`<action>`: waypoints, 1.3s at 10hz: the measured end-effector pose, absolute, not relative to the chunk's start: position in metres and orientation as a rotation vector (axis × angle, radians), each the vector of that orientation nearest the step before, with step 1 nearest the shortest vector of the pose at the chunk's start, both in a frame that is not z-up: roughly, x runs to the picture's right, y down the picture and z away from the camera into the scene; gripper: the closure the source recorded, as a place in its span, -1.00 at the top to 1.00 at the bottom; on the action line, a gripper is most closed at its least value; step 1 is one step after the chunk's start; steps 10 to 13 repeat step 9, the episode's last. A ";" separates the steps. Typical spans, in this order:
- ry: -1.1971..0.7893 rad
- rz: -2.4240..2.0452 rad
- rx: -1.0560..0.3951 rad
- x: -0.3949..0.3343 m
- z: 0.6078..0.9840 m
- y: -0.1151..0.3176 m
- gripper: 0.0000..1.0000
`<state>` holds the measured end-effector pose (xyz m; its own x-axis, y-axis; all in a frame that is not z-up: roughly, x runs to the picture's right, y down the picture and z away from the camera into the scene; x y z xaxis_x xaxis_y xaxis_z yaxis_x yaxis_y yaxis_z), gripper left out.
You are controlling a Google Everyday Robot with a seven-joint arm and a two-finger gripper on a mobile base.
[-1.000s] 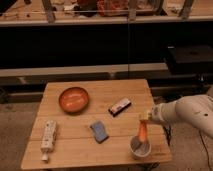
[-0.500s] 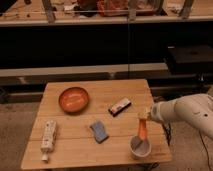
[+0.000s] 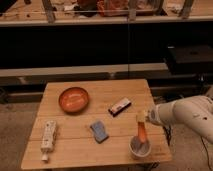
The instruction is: Place the pepper in the ceramic cup
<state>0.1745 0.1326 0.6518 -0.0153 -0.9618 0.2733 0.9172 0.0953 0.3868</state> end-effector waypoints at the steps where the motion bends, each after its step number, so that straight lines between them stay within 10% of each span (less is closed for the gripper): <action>1: -0.538 -1.507 0.104 0.173 0.650 0.134 0.23; 4: -0.574 -1.487 0.091 0.173 0.646 0.133 0.60; 13: -0.660 -1.421 0.061 0.175 0.644 0.130 0.60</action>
